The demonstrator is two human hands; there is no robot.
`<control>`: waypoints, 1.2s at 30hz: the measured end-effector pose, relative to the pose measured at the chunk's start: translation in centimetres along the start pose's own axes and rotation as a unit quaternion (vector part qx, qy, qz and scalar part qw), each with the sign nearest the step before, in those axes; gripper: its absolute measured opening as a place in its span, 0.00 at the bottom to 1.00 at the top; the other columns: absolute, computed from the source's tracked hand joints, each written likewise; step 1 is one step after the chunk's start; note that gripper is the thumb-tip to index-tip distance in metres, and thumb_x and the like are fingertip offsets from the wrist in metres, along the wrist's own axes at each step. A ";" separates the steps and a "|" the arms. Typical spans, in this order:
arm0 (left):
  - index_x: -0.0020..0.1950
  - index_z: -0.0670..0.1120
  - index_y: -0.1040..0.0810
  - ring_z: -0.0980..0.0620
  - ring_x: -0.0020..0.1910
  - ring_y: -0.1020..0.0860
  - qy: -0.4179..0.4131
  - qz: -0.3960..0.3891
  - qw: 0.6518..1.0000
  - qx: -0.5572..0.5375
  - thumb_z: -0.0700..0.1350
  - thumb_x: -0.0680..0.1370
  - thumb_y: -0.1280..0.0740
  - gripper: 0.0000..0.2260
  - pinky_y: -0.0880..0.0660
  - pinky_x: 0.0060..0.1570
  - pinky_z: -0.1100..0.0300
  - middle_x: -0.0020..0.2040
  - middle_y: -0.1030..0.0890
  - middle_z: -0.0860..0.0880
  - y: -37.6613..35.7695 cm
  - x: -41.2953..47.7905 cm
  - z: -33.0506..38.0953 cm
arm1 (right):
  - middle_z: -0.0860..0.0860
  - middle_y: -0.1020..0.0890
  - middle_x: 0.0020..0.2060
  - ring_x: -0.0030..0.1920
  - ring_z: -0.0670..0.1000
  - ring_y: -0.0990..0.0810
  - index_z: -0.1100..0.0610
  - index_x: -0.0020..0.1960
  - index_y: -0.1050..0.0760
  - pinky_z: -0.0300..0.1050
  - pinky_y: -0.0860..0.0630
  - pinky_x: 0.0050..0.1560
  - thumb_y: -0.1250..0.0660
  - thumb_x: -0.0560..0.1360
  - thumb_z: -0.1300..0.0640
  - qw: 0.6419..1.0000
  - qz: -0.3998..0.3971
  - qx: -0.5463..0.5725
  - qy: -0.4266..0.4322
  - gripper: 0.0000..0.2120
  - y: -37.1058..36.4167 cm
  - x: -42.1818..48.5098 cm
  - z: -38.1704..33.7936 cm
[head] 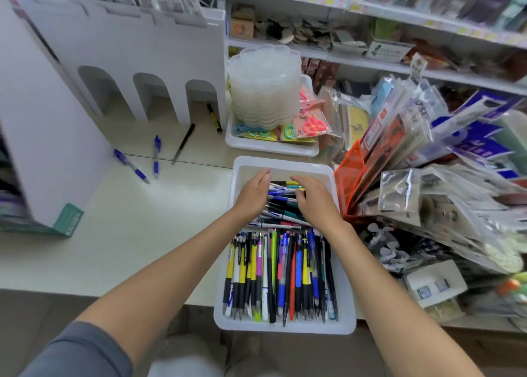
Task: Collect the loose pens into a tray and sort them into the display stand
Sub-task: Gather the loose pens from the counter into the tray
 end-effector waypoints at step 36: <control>0.74 0.49 0.32 0.53 0.71 0.31 0.002 0.218 0.976 -0.001 0.50 0.79 0.30 0.25 0.33 0.72 0.53 0.71 0.30 0.52 29.3 6.2 -12.9 | 0.65 0.25 0.61 0.61 0.67 0.28 0.66 0.65 0.28 0.57 0.29 0.62 0.36 0.75 0.65 0.996 0.061 -0.023 -0.059 0.19 -17.0 20.6 -15.8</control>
Point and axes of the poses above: each hand's wrist, its own x-axis towards the middle knuckle, its own y-axis out of the back of the hand, z = x × y, the point moved 10 cm from there along x, towards the middle knuckle
